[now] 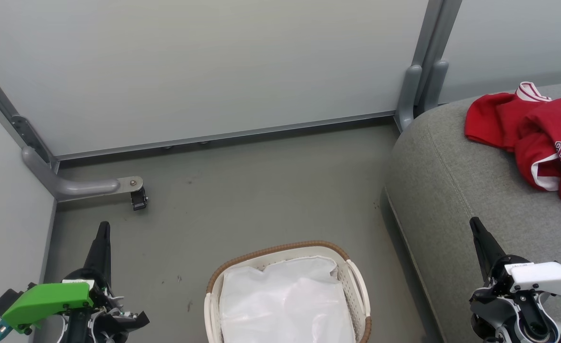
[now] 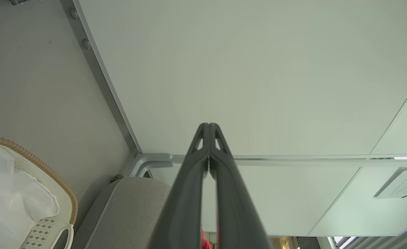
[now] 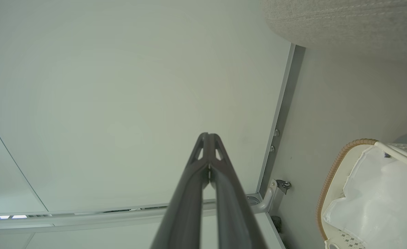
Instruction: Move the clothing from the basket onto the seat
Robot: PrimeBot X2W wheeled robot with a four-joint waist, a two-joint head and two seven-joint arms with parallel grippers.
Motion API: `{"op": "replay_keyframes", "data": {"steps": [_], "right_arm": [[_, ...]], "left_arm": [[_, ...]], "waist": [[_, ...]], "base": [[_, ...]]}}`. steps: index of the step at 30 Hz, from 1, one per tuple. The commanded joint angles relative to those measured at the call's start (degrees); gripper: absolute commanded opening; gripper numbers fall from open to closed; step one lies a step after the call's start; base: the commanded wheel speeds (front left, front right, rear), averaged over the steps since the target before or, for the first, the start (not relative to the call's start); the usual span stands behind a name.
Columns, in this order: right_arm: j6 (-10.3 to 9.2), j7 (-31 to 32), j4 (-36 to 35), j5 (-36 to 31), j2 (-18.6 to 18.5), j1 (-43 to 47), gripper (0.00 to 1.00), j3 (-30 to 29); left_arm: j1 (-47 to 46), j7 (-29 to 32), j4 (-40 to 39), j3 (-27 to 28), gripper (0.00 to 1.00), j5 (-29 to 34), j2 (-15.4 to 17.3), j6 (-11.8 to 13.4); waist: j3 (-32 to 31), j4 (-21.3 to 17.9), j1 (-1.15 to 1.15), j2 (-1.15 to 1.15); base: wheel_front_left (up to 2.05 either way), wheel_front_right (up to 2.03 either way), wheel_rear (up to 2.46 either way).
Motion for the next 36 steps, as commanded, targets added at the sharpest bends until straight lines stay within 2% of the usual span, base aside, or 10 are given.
{"op": "replay_keyframes", "data": {"steps": [1,36], "right_arm": [[0.00,0.2,-0.2,0.2,-0.3,-0.5,0.00,-0.1],[0.00,0.1,-0.2,0.2,-0.3,-0.5,0.00,-0.1]], "left_arm": [[-0.6,0.2,-0.1,0.1,0.00,-0.3,0.3,-0.2],[-0.6,0.2,-0.1,0.1,0.00,-0.2,0.3,-0.2]], "waist": [[0.0,0.0,0.00,0.00],[0.0,0.0,0.00,0.00]], "base": [[0.00,0.00,0.00],[0.00,0.00,0.00]]}}
